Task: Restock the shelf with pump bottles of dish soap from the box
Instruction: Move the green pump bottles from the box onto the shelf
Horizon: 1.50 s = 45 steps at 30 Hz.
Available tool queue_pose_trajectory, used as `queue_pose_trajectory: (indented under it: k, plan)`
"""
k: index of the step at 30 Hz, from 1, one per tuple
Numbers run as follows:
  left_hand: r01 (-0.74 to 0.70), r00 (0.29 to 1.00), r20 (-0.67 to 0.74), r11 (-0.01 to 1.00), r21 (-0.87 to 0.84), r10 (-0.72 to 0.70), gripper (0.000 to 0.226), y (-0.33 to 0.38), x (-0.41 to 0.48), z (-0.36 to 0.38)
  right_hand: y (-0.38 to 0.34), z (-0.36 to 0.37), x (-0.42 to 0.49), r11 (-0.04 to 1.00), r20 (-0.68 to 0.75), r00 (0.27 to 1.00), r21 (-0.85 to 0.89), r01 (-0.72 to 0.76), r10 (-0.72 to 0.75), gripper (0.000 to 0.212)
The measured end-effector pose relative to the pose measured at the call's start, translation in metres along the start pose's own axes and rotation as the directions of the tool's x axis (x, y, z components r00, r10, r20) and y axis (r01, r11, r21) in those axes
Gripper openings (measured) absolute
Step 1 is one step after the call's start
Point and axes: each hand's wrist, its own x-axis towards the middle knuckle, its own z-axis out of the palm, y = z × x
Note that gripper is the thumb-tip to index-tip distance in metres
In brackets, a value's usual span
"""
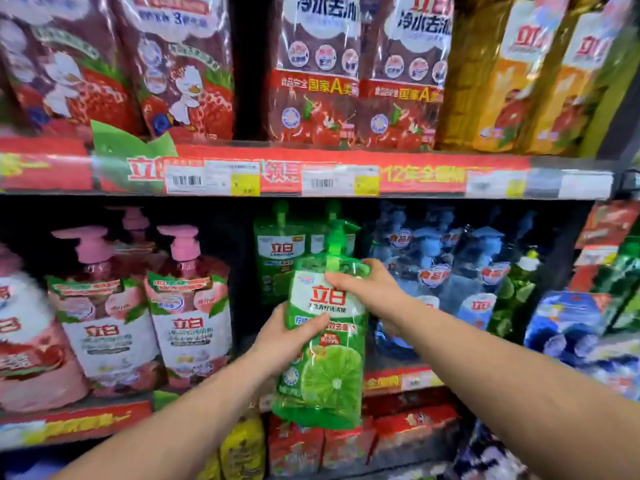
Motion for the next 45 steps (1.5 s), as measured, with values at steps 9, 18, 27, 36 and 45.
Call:
queue_pose_trajectory:
  k: [9, 18, 27, 36, 45]
  plan:
    - [-0.045, 0.980, -0.196, 0.999, 0.011, 0.046, 0.056, -0.003, 0.031, 0.005, 0.000, -0.001, 0.060, 0.998, 0.265, 0.964, -0.059, 0.016, 0.000, 0.037]
    - [-0.066, 0.956, -0.286, 0.998, 0.014, 0.067, 0.054, -0.021, 0.076, -0.006, 0.023, 0.016, 0.087, 0.957, 0.262, 0.938, -0.114, 0.265, -0.228, 0.083]
    - [-0.053, 0.922, -0.342, 0.933, 0.355, 0.183, 0.054, -0.024, 0.095, -0.012, 0.057, 0.031, 0.104, 0.922, 0.142, 0.946, -0.223, 0.316, -0.290, 0.097]
    - [0.170, 0.980, -0.115, 0.389, 0.906, -0.160, 0.110, -0.075, 0.079, -0.026, 0.085, 0.050, 0.123, 0.908, 0.130, 0.978, -0.370, 0.198, -0.160, 0.065]
    - [0.132, 0.972, -0.087, 0.201, 0.971, -0.219, 0.094, -0.074, 0.083, -0.025, 0.074, 0.071, 0.148, 0.904, 0.155, 0.986, -0.412, 0.114, -0.054, 0.077]
